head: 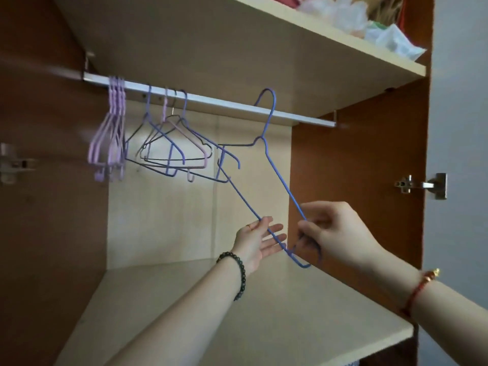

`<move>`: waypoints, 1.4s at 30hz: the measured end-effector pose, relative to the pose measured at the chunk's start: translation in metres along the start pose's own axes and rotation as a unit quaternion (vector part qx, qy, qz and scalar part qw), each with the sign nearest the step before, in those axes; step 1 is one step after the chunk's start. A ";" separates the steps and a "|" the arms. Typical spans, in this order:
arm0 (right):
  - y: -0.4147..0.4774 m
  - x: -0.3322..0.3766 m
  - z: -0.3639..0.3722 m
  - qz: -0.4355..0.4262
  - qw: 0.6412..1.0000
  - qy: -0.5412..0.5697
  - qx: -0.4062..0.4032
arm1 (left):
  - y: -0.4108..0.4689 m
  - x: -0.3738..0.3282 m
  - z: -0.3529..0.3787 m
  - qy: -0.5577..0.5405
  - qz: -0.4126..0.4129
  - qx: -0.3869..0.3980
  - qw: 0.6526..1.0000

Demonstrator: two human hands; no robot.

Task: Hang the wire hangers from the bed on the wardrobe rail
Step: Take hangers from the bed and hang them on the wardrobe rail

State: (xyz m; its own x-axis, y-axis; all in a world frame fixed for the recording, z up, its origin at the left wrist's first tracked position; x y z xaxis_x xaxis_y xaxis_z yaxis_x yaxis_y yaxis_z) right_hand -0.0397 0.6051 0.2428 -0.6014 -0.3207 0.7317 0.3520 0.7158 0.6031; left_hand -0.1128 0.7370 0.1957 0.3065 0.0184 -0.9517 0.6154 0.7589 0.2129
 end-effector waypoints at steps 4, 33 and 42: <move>0.053 0.026 0.021 -0.054 0.998 -0.010 -0.042 | 0.030 -0.032 -0.021 -0.049 0.022 -0.031 0.998; 0.149 0.046 0.079 -0.001 0.997 0.061 0.052 | 0.075 -0.048 -0.070 -0.249 0.087 -0.159 0.951; 0.077 0.007 -0.007 0.036 0.999 -0.018 0.016 | 0.034 -0.022 -0.018 -0.017 0.102 -0.091 0.990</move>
State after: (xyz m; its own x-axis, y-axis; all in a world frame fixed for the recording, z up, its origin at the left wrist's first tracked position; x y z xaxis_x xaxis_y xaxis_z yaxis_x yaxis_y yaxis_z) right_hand -0.0117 0.6536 0.2967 -0.6013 -0.2461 0.7602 0.3720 0.7558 0.5388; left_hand -0.1114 0.7744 0.2196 0.4364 0.1641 -0.8847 0.3979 0.8467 0.3533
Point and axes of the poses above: each hand's wrist, its own y-axis towards the middle knuckle, its own z-axis out of the palm, x = y × z, the point moved 3 cm from there along y, towards the middle knuckle, and after that the axes turned 12 degrees about y, right-handed, at the moved point
